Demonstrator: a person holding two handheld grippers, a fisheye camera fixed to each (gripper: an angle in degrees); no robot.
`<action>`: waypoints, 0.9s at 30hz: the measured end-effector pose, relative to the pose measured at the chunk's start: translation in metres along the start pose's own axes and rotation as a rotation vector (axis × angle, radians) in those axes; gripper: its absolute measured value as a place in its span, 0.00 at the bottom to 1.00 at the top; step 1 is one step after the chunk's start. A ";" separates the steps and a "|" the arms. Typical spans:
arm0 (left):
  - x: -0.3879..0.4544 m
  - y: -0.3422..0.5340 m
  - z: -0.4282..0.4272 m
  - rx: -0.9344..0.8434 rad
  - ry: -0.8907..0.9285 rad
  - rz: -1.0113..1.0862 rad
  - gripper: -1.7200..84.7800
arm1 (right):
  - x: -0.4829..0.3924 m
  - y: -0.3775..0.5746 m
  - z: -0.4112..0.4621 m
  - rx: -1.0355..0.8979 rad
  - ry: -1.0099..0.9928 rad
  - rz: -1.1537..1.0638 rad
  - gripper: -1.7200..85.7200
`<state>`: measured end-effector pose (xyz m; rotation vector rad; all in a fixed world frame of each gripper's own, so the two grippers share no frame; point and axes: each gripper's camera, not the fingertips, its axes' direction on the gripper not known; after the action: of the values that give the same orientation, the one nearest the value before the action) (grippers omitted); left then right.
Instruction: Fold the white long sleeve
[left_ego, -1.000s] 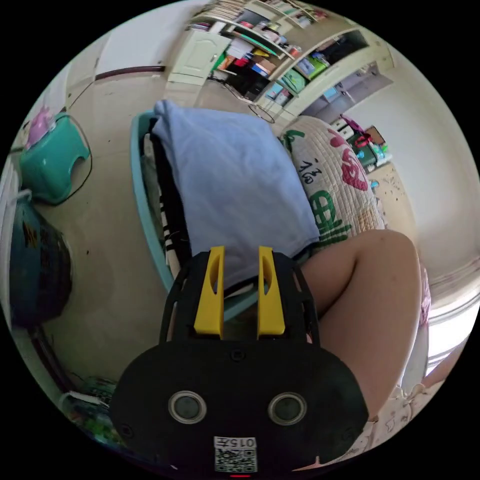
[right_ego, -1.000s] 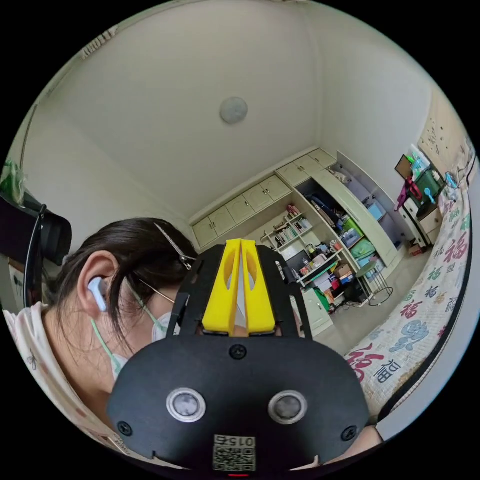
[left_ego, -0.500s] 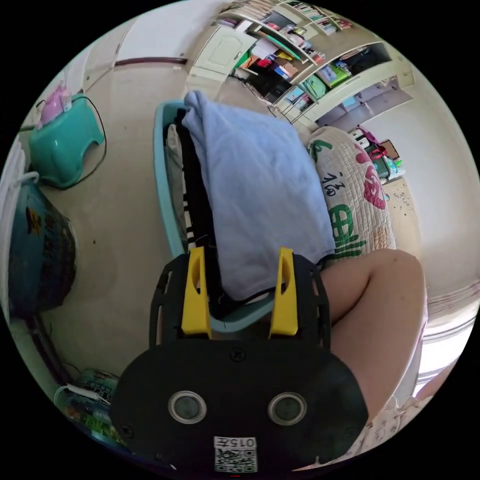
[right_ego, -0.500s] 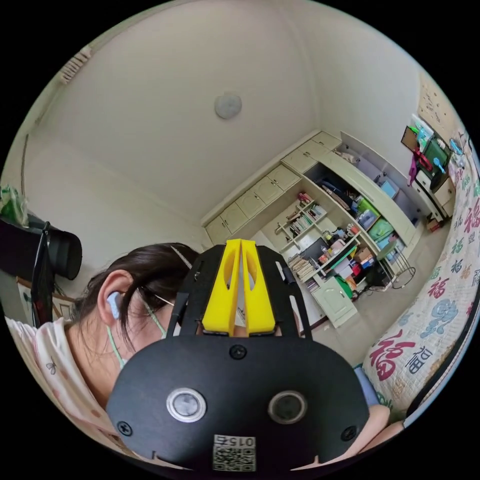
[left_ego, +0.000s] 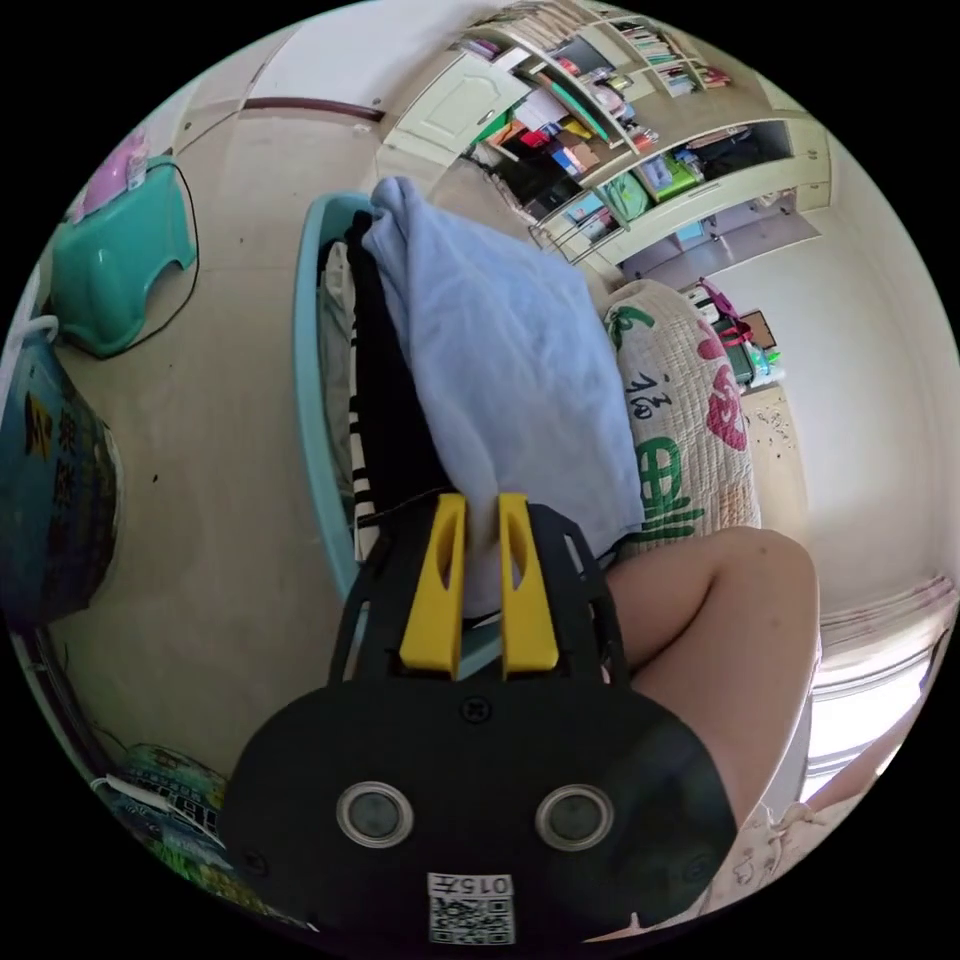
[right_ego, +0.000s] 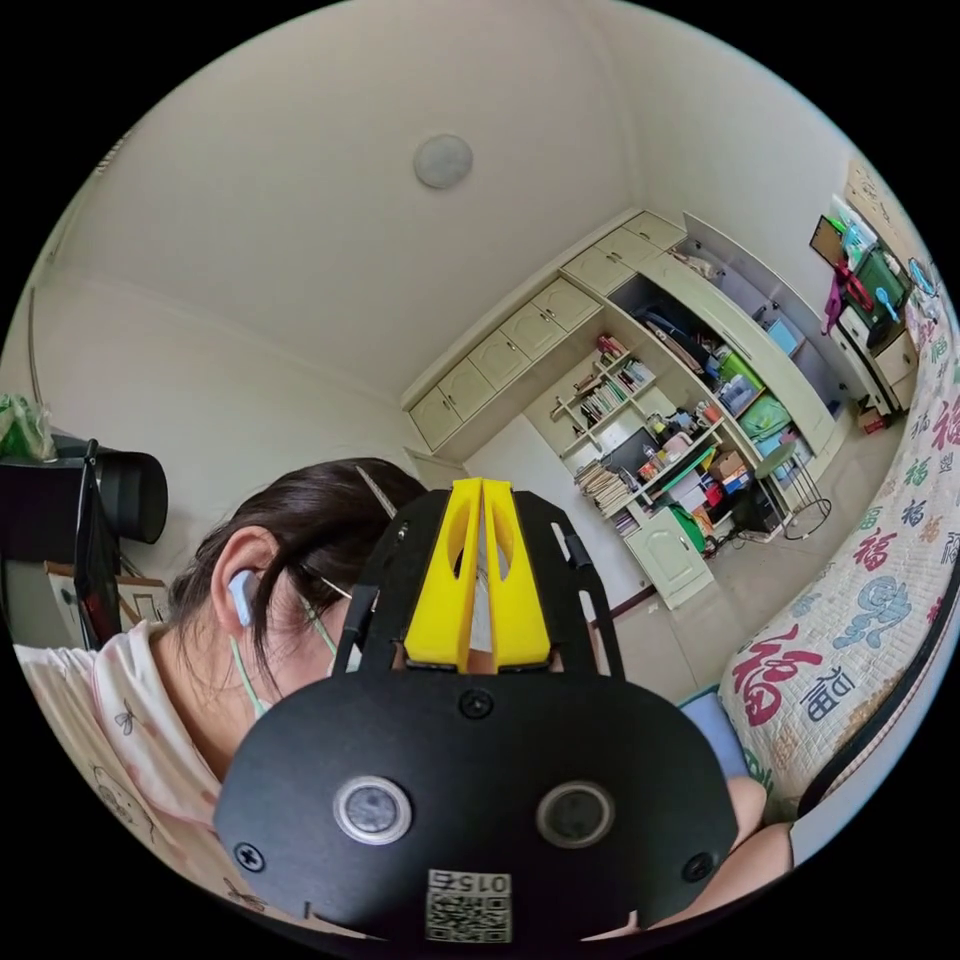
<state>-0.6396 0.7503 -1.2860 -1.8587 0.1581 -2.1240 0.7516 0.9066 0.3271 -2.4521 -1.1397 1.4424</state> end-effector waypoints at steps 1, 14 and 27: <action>0.006 0.004 -0.008 0.033 0.004 0.022 0.07 | 0.010 0.008 -0.023 -0.003 0.007 -0.007 0.01; 0.191 0.023 -0.092 0.228 0.371 0.537 0.03 | 0.213 0.143 -0.175 -0.490 0.277 -0.105 0.05; 0.341 0.079 -0.111 0.295 0.297 0.873 0.03 | 0.401 0.310 -0.224 -1.091 0.240 -0.341 0.13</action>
<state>-0.7724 0.5585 -1.0028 -1.0086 0.5689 -1.6483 1.2120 1.0010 0.0336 -2.5876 -2.5742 0.3970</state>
